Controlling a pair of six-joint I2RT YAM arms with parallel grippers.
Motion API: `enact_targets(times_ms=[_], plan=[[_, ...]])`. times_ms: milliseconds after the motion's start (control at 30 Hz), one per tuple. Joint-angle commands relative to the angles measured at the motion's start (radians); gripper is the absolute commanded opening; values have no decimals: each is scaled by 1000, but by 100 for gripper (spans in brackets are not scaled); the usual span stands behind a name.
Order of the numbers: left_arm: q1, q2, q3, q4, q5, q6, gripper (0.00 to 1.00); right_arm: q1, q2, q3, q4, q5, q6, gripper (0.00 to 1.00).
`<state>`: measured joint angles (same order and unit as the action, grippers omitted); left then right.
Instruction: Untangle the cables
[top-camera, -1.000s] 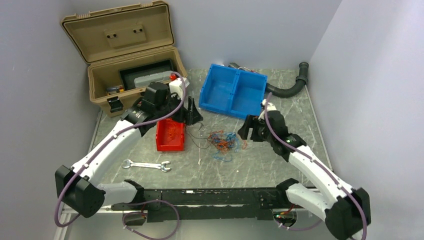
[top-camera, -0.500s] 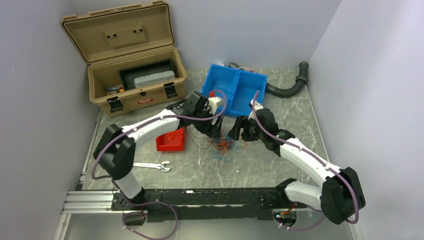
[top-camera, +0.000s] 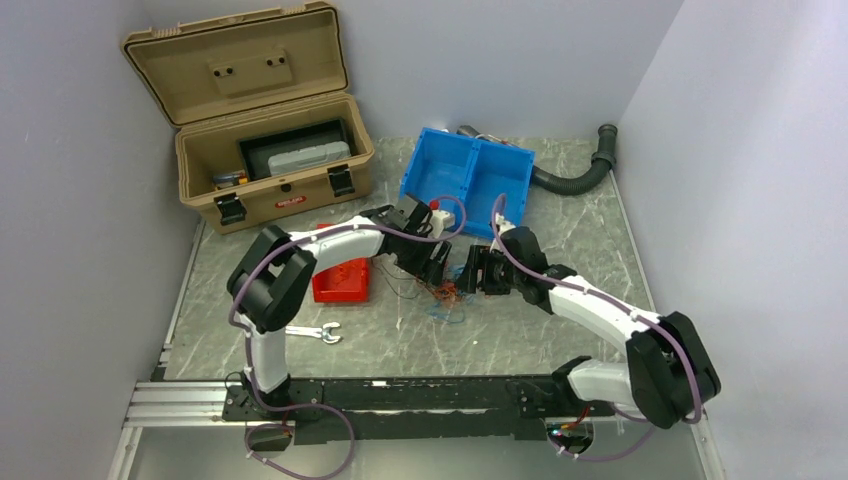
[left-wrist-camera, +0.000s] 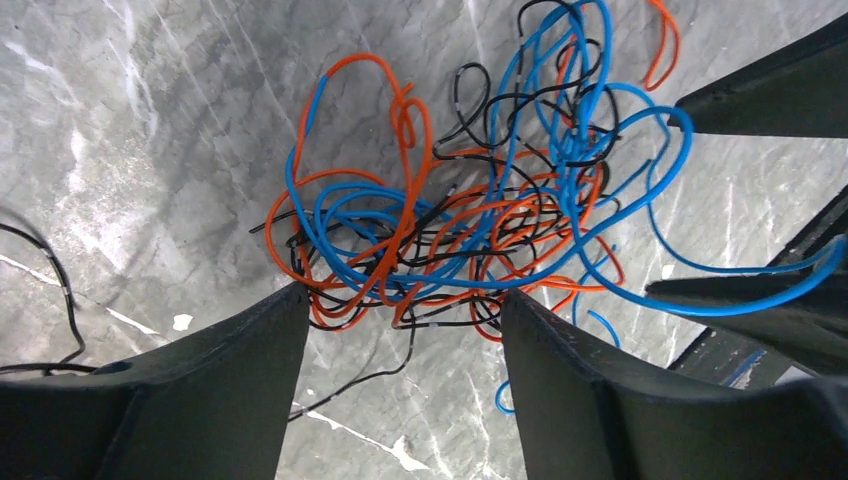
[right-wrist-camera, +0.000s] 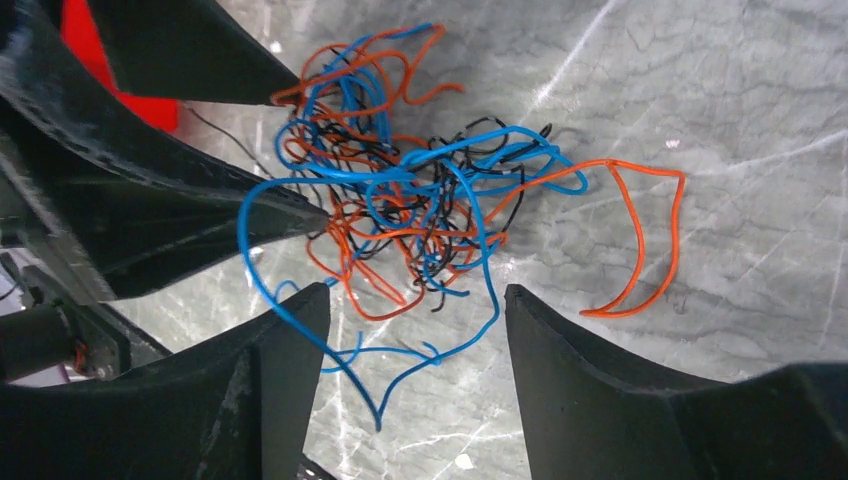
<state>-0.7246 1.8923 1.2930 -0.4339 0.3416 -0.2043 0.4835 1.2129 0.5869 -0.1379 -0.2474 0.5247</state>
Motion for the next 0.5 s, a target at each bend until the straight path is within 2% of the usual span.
enact_targets(times_ms=[0,67,200,267,300,333,400,467], plan=[[-11,31,42,0,-16,15,71,9,46,-42,117,6,31,65],[-12,44,37,11,-20,8,60,11,69,-39,131,39,34,64],[-12,47,15,47,-1,-10,24,26,146,-15,154,85,36,59],[-12,40,9,58,5,-15,9,41,177,-7,171,95,36,56],[-12,34,6,60,5,-17,2,48,187,0,167,102,33,50],[-11,28,5,57,-1,-19,0,54,194,12,152,110,26,41],[-11,7,-2,47,-28,-22,0,54,182,31,89,169,20,15],[-8,-27,-15,43,-59,-23,0,54,143,41,21,251,20,0]])
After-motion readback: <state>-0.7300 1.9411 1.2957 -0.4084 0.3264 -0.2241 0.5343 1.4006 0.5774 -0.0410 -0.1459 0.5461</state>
